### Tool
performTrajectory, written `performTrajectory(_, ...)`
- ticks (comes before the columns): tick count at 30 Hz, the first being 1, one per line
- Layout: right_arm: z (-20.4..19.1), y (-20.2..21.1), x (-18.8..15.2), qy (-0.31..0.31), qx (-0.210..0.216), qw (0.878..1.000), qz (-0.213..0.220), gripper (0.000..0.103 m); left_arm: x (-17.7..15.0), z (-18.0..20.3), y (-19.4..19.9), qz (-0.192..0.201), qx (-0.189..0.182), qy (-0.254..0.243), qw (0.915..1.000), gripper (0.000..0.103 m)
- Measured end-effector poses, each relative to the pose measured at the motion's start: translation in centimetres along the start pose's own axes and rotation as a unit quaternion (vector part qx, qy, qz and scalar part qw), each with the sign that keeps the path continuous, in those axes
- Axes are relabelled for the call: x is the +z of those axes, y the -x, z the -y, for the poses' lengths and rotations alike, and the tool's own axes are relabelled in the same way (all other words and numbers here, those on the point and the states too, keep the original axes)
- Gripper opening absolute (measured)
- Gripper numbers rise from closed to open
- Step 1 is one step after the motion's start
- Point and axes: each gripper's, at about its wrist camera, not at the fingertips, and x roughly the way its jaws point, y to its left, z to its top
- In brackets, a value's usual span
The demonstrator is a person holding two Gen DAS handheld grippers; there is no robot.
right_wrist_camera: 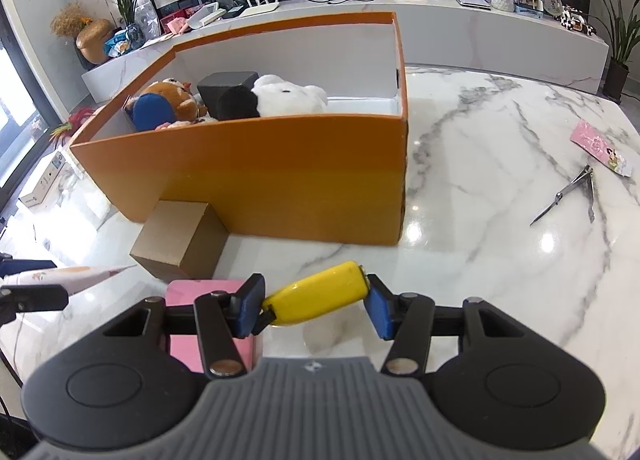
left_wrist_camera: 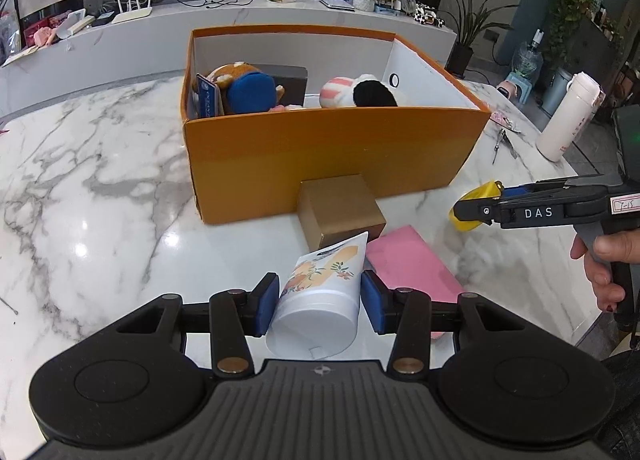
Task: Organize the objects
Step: 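Grasp the lotion tube with the left gripper while the right gripper grasps the yellow tape measure, then carry the lotion tube and tape measure over the orange box and lower them inside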
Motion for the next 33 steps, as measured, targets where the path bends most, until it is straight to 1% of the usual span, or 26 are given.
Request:
performTrajectory(4,-0.1,0.3,0.0,-0.003,0.01,1.0,0.001,0.056,0.0,0.3,0.1,0.002,0.0,-0.002,1.0,0.052)
performTrajectory(16,-0.5,1.3,-0.1,0.011,0.014,1.0,0.004,0.056,0.4,1.5,1.1,0.012,-0.002,-0.013,0.9998,0.052)
performTrajectory(24,-0.8,3.0,-0.1,0.02,0.022,0.999,0.018,0.056,0.7,2.6,1.4,0.021,-0.001,-0.022,0.9995,0.052)
performTrajectory(33,-1.0,5.3,0.1,0.027,0.031,0.998,0.04,0.056,1.6,4.0,2.4,0.046,-0.004,-0.027,0.9986,0.052)
